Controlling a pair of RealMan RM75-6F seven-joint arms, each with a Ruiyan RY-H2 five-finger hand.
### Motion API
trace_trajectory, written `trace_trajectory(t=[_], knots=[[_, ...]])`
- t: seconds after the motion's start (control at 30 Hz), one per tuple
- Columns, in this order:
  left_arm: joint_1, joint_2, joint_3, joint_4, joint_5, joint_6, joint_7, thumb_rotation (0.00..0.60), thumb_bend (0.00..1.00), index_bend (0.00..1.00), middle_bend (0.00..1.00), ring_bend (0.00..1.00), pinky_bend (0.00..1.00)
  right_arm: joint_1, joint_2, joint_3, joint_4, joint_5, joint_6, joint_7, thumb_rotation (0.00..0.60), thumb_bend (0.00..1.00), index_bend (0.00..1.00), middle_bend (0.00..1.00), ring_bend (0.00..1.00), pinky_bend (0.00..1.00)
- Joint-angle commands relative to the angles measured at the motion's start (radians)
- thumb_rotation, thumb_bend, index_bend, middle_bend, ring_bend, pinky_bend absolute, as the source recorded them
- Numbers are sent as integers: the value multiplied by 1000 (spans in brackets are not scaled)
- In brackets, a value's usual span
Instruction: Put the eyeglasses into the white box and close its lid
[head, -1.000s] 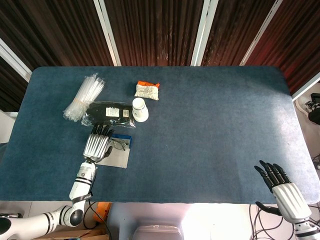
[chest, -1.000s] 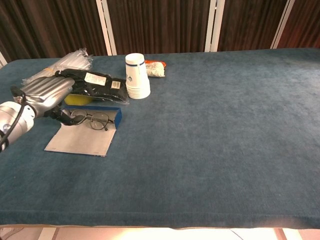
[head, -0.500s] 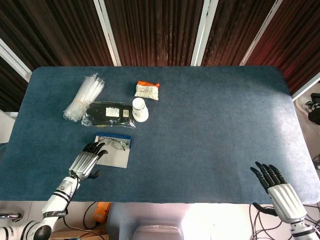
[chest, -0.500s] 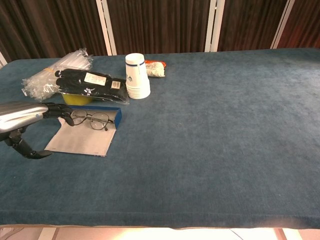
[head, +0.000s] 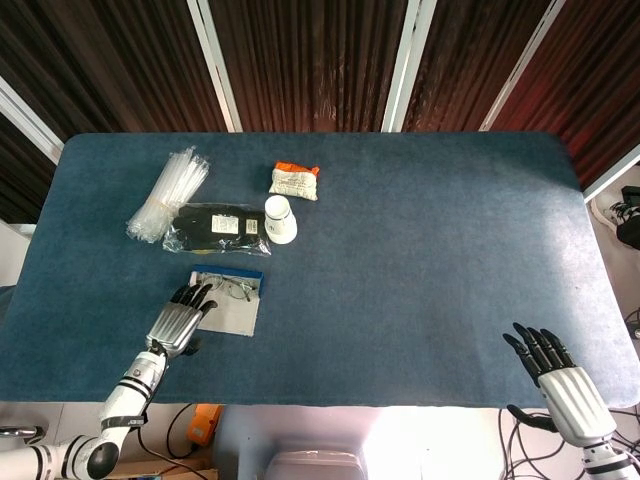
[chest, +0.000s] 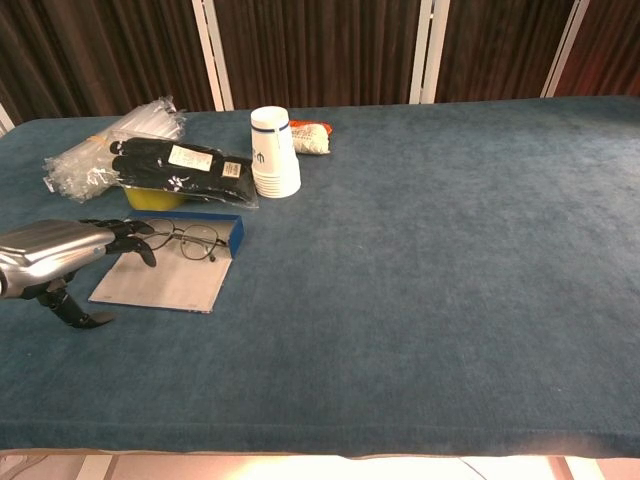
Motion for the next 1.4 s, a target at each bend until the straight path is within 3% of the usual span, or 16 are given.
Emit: trace_trajectory(t=[0.03, 1.0, 1.4], knots=[[-4, -10, -2, 9, -7, 0, 6, 600, 284, 258, 0, 0, 75, 0, 0, 0, 0, 0, 1, 1, 600, 278, 0, 0, 0, 0], [-25, -42, -4, 47, -47, -28, 32, 600, 285, 333, 0, 0, 75, -1, 1, 0, 1, -2, 5, 3, 600, 278, 0, 0, 0, 0], [-25, -101, -35, 123, 6, -10, -68, 600, 322, 439, 45, 0, 92, -3, 4, 0, 1, -3, 10, 10, 600, 278, 0, 0, 0, 0]])
